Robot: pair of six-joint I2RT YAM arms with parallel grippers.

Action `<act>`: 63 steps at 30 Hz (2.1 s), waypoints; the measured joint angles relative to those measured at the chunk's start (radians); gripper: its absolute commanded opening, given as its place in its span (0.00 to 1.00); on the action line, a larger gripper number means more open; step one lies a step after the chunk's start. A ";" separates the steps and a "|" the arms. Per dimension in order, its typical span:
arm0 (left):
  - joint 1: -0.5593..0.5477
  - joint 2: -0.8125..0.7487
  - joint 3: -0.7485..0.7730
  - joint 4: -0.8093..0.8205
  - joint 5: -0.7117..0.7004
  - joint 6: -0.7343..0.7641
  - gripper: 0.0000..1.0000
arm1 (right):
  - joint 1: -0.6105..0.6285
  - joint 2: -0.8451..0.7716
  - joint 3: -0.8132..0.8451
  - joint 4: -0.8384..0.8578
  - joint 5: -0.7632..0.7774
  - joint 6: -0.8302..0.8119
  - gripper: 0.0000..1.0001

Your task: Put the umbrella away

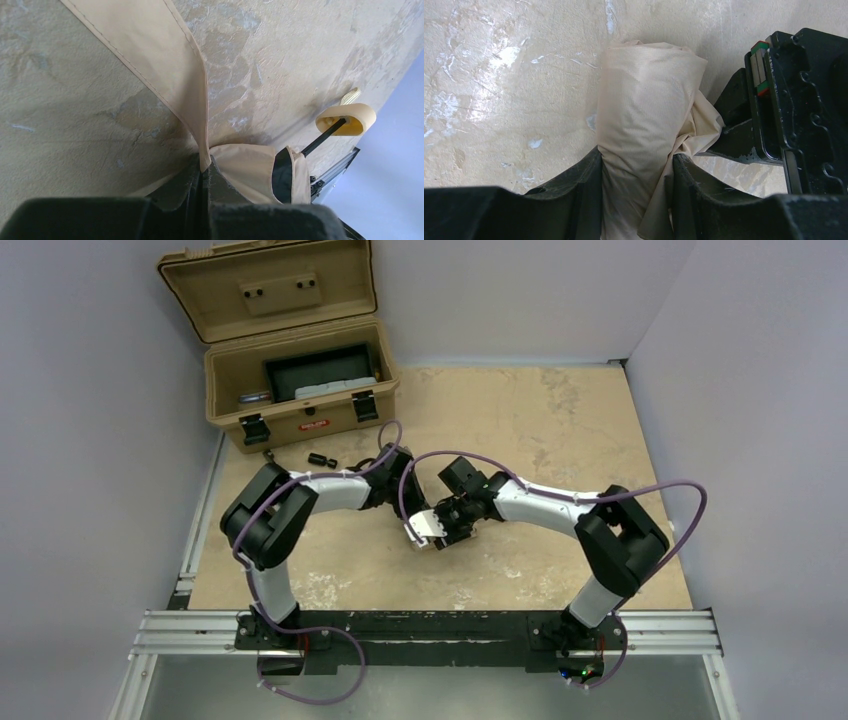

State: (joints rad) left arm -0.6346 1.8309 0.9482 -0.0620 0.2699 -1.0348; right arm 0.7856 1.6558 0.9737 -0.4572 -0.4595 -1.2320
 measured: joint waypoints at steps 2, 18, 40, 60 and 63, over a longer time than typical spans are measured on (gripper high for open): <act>0.005 0.004 0.006 -0.005 0.012 0.005 0.00 | 0.001 -0.003 0.000 0.001 0.002 0.004 0.03; 0.027 -0.007 0.062 -0.063 -0.011 0.042 0.57 | -0.023 0.050 0.040 -0.013 -0.027 0.074 0.03; 0.072 -1.023 -0.663 0.026 -0.311 0.264 0.82 | -0.097 0.210 0.194 -0.186 -0.174 0.104 0.03; -0.368 -0.915 -0.766 0.383 -0.278 1.105 0.91 | -0.147 0.405 0.370 -0.349 -0.328 0.241 0.04; -0.406 -0.809 -0.702 0.393 -0.319 1.202 0.91 | -0.147 0.407 0.373 -0.354 -0.327 0.240 0.04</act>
State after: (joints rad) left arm -1.0405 1.0214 0.2459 0.3309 -0.0486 0.1677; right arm 0.6388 2.0624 1.3472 -0.8116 -0.7868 -0.9920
